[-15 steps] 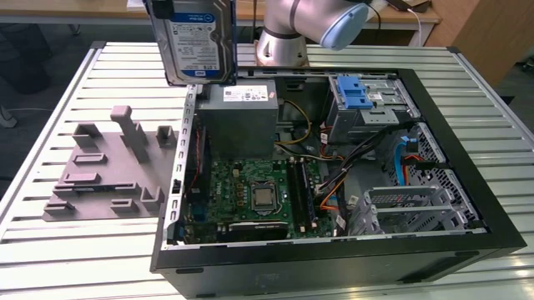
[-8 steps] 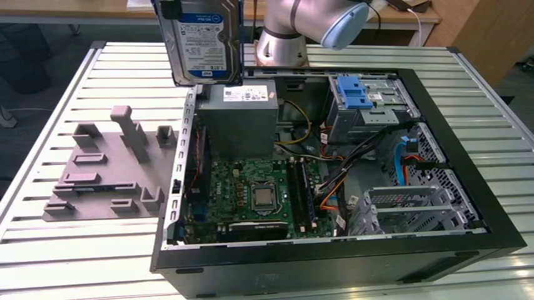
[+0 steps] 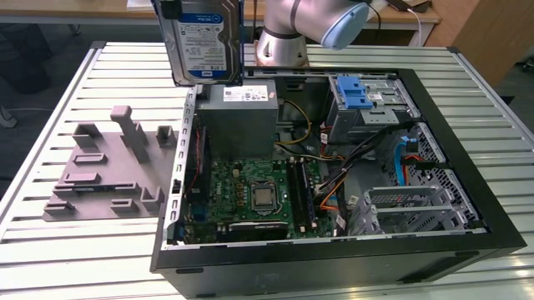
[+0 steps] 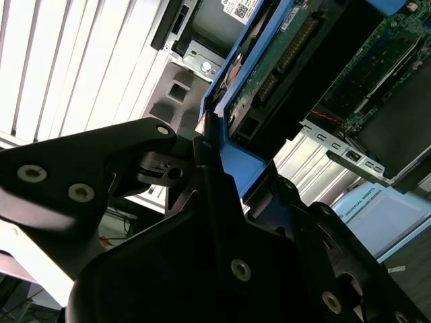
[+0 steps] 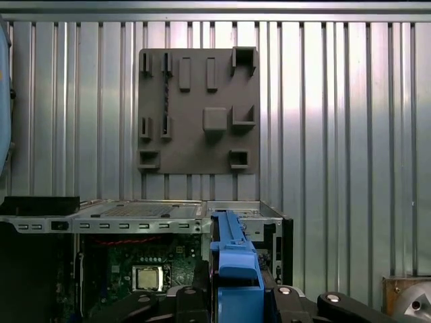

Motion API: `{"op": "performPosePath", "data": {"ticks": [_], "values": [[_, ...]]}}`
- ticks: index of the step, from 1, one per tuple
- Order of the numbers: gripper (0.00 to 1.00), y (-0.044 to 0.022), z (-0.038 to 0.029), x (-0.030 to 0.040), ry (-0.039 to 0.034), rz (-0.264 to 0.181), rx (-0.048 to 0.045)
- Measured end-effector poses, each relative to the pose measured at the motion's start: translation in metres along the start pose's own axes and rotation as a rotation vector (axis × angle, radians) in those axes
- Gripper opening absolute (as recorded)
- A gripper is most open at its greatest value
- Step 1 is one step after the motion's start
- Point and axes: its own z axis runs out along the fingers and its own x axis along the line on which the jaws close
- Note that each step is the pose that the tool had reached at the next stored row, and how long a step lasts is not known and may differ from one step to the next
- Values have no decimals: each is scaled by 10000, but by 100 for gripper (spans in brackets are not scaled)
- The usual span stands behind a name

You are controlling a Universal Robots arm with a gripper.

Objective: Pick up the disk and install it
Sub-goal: 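Pick up the disk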

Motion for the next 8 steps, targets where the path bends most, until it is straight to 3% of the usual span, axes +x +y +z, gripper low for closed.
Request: {"op": "performPosePath", "data": {"ticks": [8], "values": [[37, -2, -1, 58, 0, 7, 0]]}}
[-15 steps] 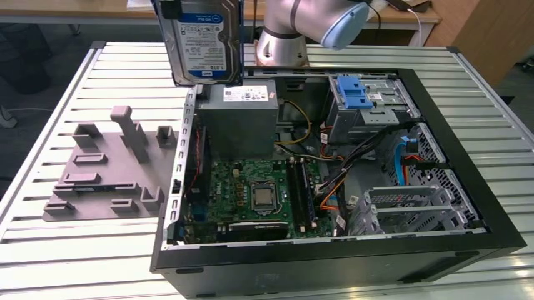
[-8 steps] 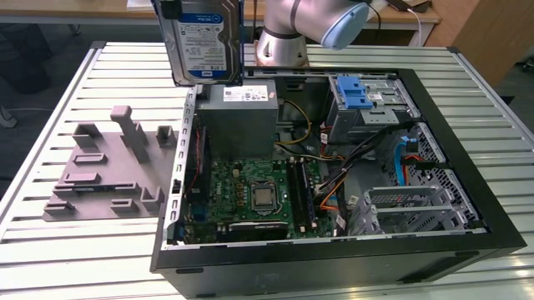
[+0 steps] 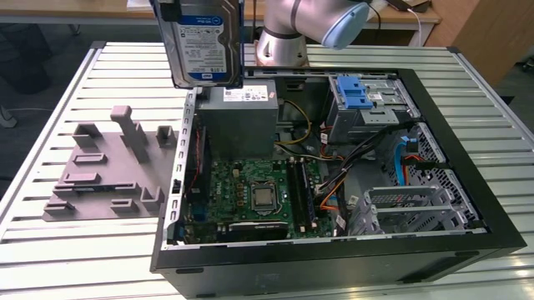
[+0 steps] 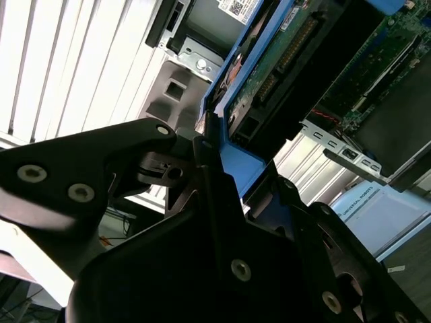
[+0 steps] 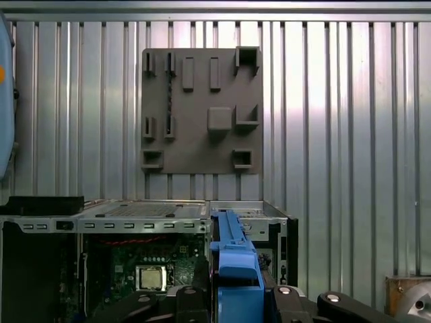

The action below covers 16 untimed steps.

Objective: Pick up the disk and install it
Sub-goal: 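Pick up the disk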

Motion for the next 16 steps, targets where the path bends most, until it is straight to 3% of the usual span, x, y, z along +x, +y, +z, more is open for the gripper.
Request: {"op": "performPosePath", "data": {"ticks": [5, 16], "values": [[37, -15, 0, 28, -1, 10, 0], [37, -137, -2, 38, -1, 14, 0]]}}
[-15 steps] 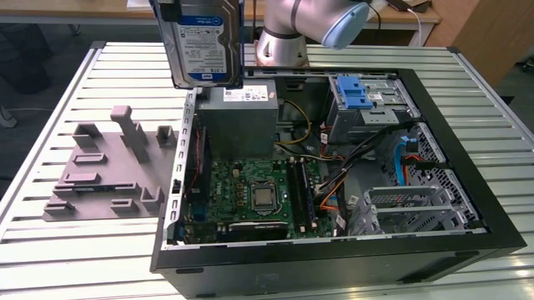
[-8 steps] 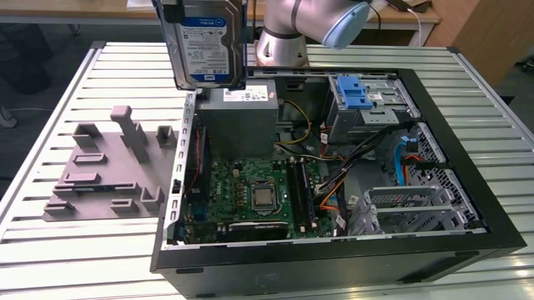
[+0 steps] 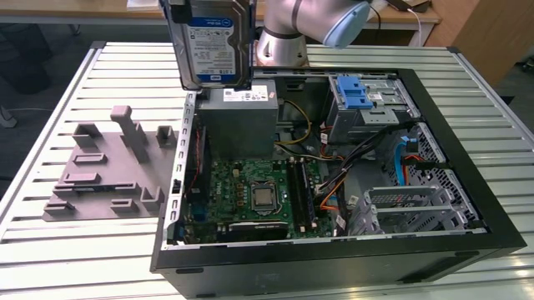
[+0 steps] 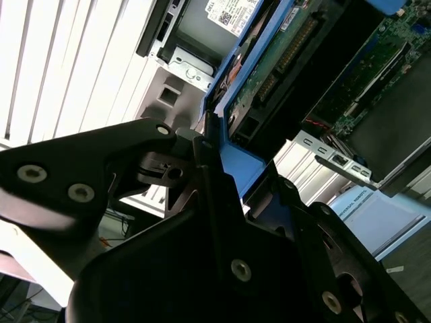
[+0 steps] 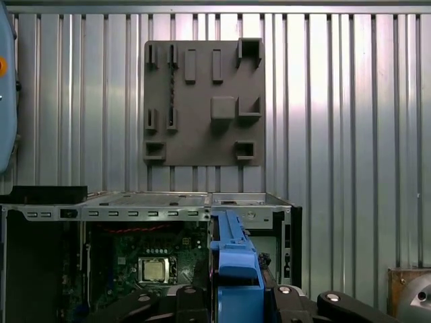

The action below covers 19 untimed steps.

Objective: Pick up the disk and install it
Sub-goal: 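Pick up the disk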

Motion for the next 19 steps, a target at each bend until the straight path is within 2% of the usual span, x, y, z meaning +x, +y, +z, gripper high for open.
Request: {"op": "performPosePath", "data": {"ticks": [10, 19], "values": [[37, -156, -3, 13, 0, 7, -9], [37, -226, -4, 24, -1, 29, -9]]}}
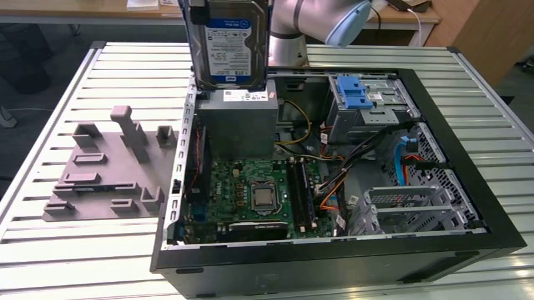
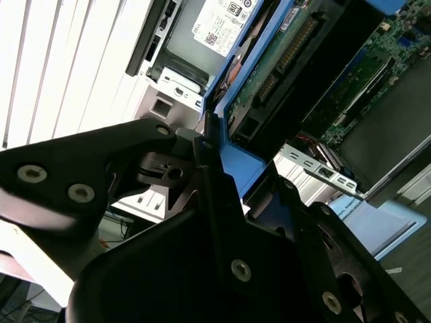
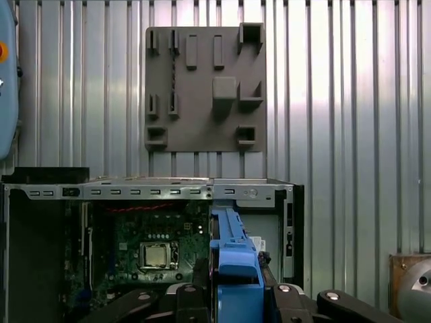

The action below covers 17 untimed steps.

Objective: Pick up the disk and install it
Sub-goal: 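Pick up the disk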

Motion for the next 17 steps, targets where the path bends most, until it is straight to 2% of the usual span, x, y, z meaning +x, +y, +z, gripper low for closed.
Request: {"op": "performPosePath", "data": {"ticks": [9, 17], "values": [[37, -25, -1, 84, 1, 66, 1], [37, -72, -3, 118, 3, 108, 0]]}}
